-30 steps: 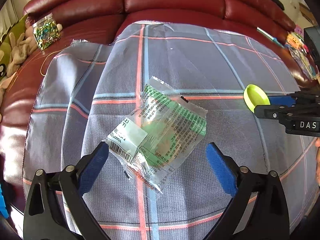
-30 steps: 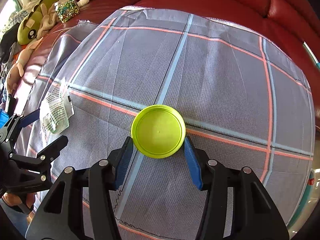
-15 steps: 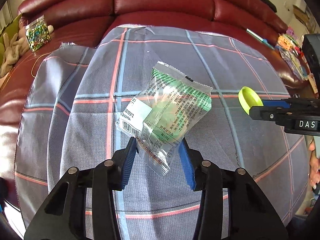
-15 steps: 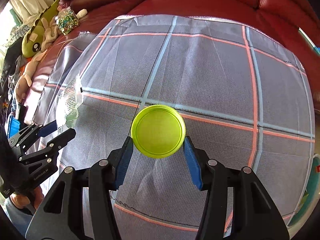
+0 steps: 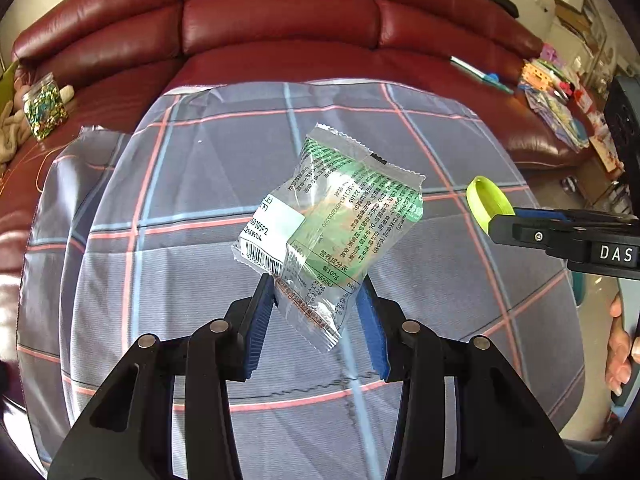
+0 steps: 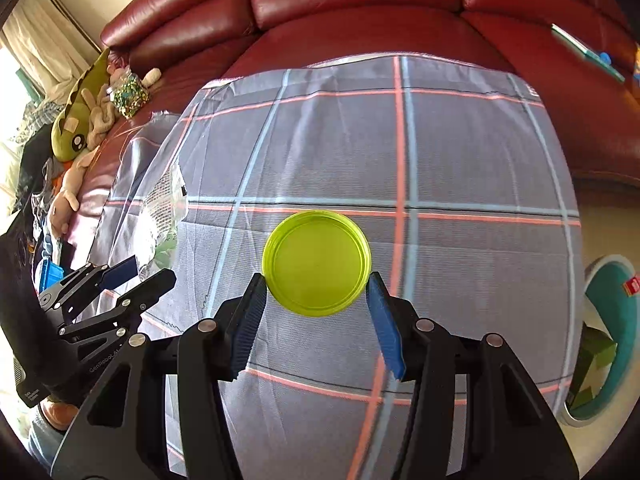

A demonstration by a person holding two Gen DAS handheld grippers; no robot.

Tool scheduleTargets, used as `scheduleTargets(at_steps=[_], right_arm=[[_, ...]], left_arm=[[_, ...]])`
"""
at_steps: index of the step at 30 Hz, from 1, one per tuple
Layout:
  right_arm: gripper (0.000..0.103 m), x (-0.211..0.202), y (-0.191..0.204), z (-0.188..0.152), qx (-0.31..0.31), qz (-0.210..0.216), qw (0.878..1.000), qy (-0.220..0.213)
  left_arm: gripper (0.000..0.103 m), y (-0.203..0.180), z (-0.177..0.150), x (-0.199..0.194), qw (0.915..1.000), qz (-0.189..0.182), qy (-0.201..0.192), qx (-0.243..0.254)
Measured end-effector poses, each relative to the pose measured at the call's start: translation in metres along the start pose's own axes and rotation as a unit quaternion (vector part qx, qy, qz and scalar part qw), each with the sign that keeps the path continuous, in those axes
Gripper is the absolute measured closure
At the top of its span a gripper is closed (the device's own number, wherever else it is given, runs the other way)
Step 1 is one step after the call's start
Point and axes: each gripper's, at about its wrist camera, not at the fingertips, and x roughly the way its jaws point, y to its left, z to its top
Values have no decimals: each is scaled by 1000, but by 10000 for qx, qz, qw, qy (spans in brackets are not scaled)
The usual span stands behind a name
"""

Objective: Collect trash
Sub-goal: 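Carry the snack packet and yellow-green lid over the teal bin and release both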

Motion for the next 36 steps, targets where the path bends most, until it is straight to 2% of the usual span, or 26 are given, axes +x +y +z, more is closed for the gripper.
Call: scheduleTargets(at_steps=[9,18,25,31,36], right_arm=[[53,-80,-91,-28,550,-109,9965,-628],[53,-141,-207,-79,1373,-478,9845,-985],[53,-163,-274,-111,1909,-633,9736,-1084],[53,-165,-304,-124,2117,-611,9695,-1072],[53,-163,-320,-128,2211,-591,9681,-1017]], left_arm=[[60,-105,16,-6,9971,-479,-111,587],[60,-230,21,5,9856,-996,1,1367],[60,-310,16,36,9735,-1249,321,1887],[60,-363,9,60,9621,-1381,574,2279],[60,-390,6,82,9550,-1424,758,2489]])
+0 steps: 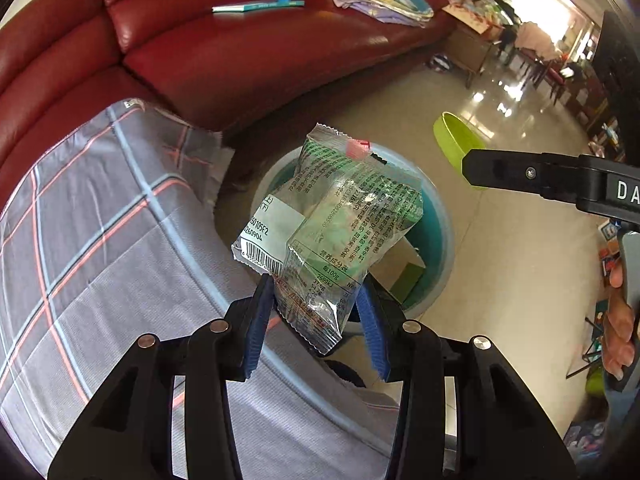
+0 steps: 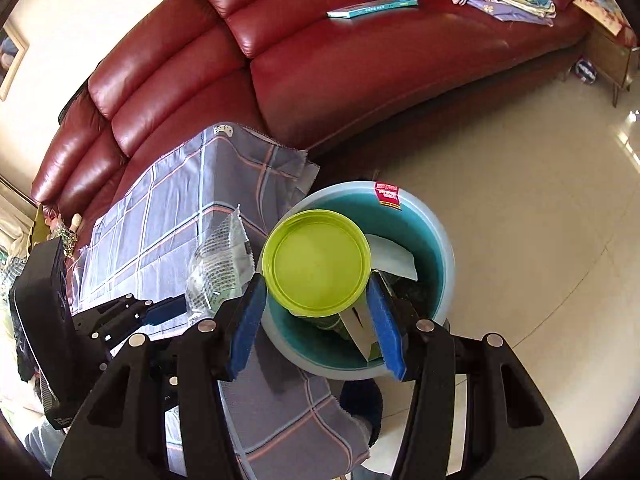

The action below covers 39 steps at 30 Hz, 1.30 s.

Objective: Collect trash
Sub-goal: 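Carry the snack packet and yellow-green lid over the teal bin and release both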

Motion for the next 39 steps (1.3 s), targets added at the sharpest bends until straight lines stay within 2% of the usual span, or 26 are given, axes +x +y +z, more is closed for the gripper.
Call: scheduleTargets(at_steps=[10,12,13,15,16,17,19,22,39], right_arm=[[53,13,-21,6,200,-60,9996,190],[53,15,-23,7,214,-94,9995,223],[53,16,-24,8,219,-106,9994,237],[53,17,-24,11,225,-134,9993,262],[53,17,-24,12,225,-144,9993,274],[53,18,-23,12,222,-152,9992,285],[53,19,-23,14,199,-167,9992,300],[53,21,-20,16,159,-158,9992,328],[53,25,13,16,-237,-96,9988,429]], left_arm=[[57,-9,18,50,9988,-297,394,33],[51,-10,21,55,9987,-314,403,18],[45,-10,22,57,9988,-311,381,11],[42,-11,23,59,9989,-301,370,-14],[38,-12,23,60,9989,-287,375,-21],[25,-12,23,60,9990,-241,369,-28],[13,-11,22,55,9996,-110,245,-74],[6,-8,21,45,9999,-13,84,-132],[5,19,7,8,9968,170,-46,-773]])
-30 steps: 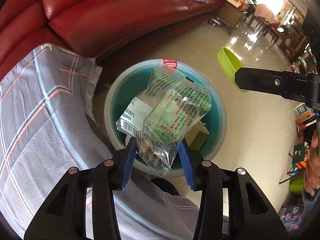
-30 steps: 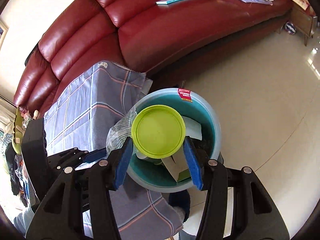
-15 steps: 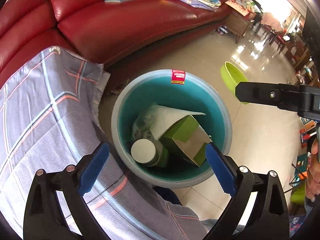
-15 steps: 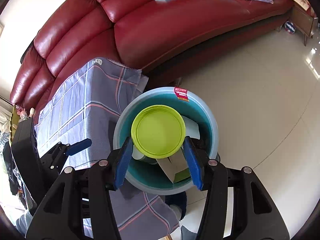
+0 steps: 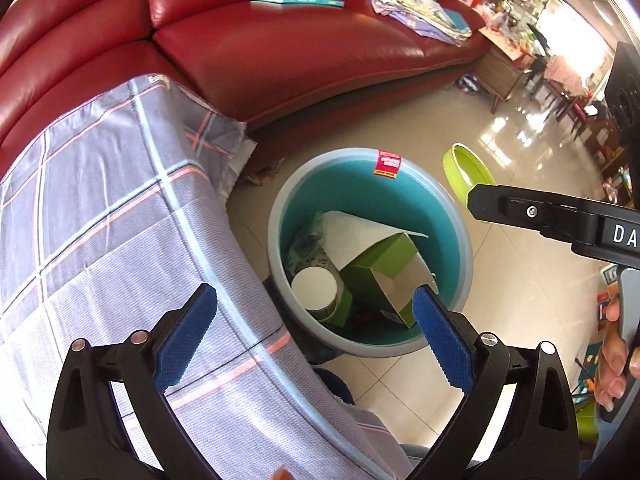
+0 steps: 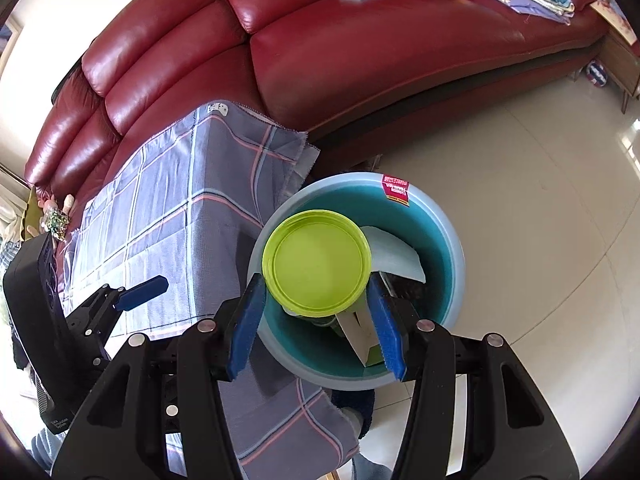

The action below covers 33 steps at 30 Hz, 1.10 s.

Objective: Collect trash

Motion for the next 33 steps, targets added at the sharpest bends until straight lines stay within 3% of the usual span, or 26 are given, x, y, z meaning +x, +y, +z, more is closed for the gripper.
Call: scheduleTargets(at_steps=[11,12,13,14,20,23,33], right_arm=[[52,10,10,7,-75,-88,9999,80],[46,10,10,7,-44,-80,9999,77],[34,10,10,8,-4,-72,10000,64],[31,9,9,8,13,-86,10000,37],[26,7,8,5,94,-127,9998,87],[19,5,10,2,92,-177,9997,110],[12,-21,26,-25,-223,-498,9985,27]], left_arm=[[5,15,-7,-12,9998,76,-88,-136],[5,16,-8,-13,9998,74,-92,-145],[5,17,-8,-14,9998,71,-94,-157],[5,18,-8,-15,9998,68,-98,-172],[5,21,-9,-16,9997,52,-93,-242],[5,20,-10,-17,9996,50,-84,-266],[5,17,-24,-39,9992,83,-211,-323]])
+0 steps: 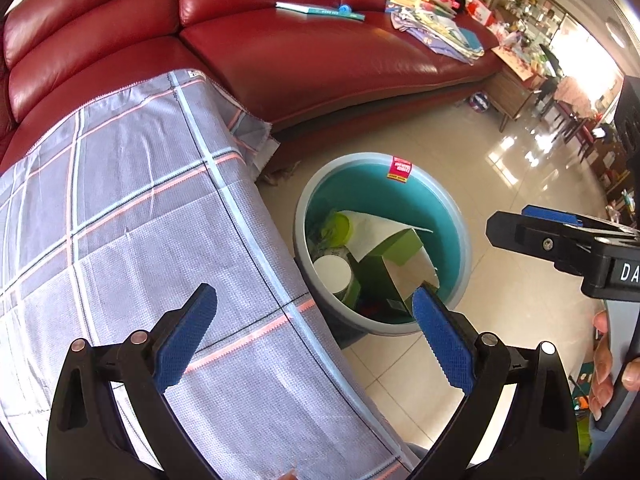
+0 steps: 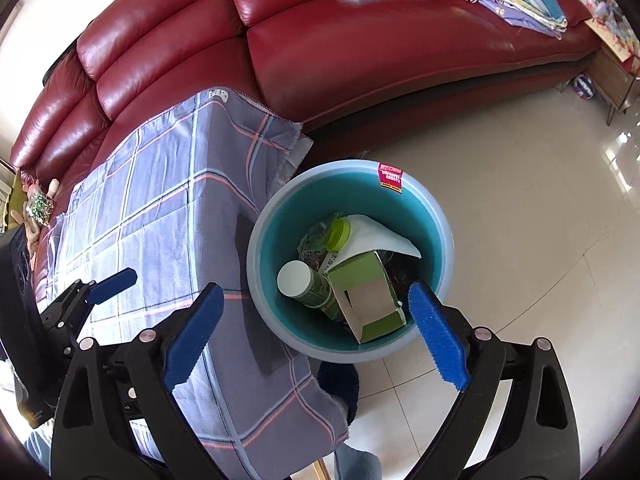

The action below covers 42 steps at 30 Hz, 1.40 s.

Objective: Collect trash

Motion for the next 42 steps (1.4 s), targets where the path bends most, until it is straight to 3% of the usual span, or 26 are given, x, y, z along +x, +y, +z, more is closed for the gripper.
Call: scheduleTargets(at_steps=[17,42], right_arm=[[11,-30,22,-61,-546,-517,9970,-195],[7,-37,33,-76,-829,-773,9933,-229]], left_arm=[[4,5,-43,-54,9988,347,-335,-84],[4,6,-64,-77,9974,539,-471,-83]])
